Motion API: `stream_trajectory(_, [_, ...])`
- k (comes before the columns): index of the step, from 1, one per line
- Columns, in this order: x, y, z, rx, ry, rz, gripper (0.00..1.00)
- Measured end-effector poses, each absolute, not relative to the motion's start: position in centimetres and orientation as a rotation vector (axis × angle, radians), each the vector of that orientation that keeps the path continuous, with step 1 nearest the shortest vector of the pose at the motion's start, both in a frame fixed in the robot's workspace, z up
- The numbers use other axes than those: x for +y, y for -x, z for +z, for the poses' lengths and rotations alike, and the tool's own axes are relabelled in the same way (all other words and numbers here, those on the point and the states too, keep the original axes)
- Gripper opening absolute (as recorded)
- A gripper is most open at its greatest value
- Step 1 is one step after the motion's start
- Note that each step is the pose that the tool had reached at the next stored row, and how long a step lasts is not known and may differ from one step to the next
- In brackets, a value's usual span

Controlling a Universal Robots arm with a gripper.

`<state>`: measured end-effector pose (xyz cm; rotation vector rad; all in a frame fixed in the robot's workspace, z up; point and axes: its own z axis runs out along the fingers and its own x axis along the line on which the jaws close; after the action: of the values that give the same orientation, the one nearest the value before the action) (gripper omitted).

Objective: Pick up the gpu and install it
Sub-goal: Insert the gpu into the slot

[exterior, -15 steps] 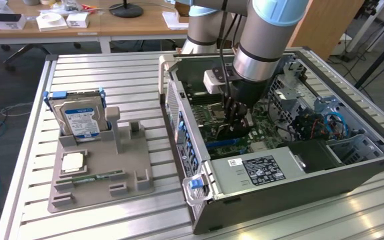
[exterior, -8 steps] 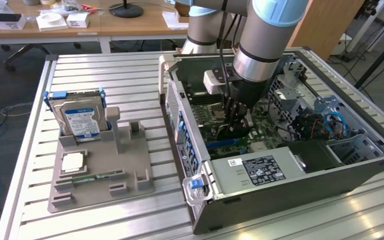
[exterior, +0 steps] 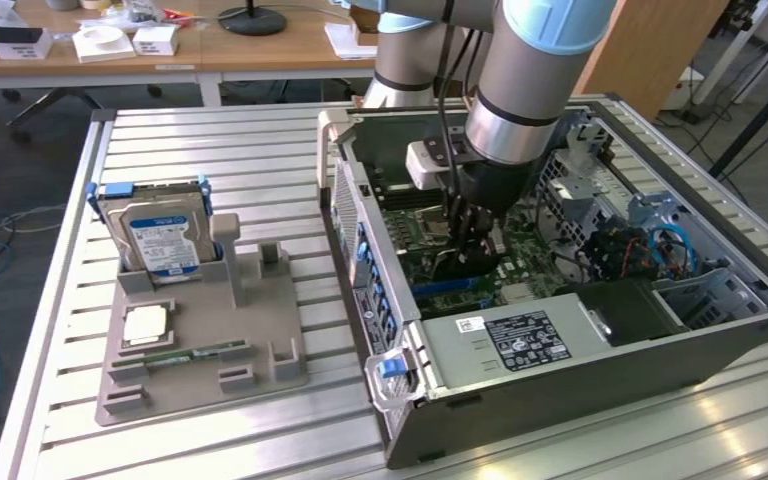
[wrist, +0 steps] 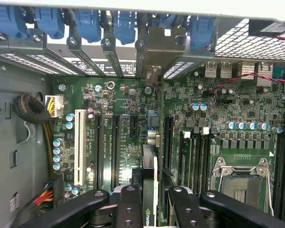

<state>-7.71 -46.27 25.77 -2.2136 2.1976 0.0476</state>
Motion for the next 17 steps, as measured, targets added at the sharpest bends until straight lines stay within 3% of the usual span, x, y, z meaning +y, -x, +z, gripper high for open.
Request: stream_trajectory(17, [-46.27,7.71,25.55,2.198,2.214,0.047,0.26])
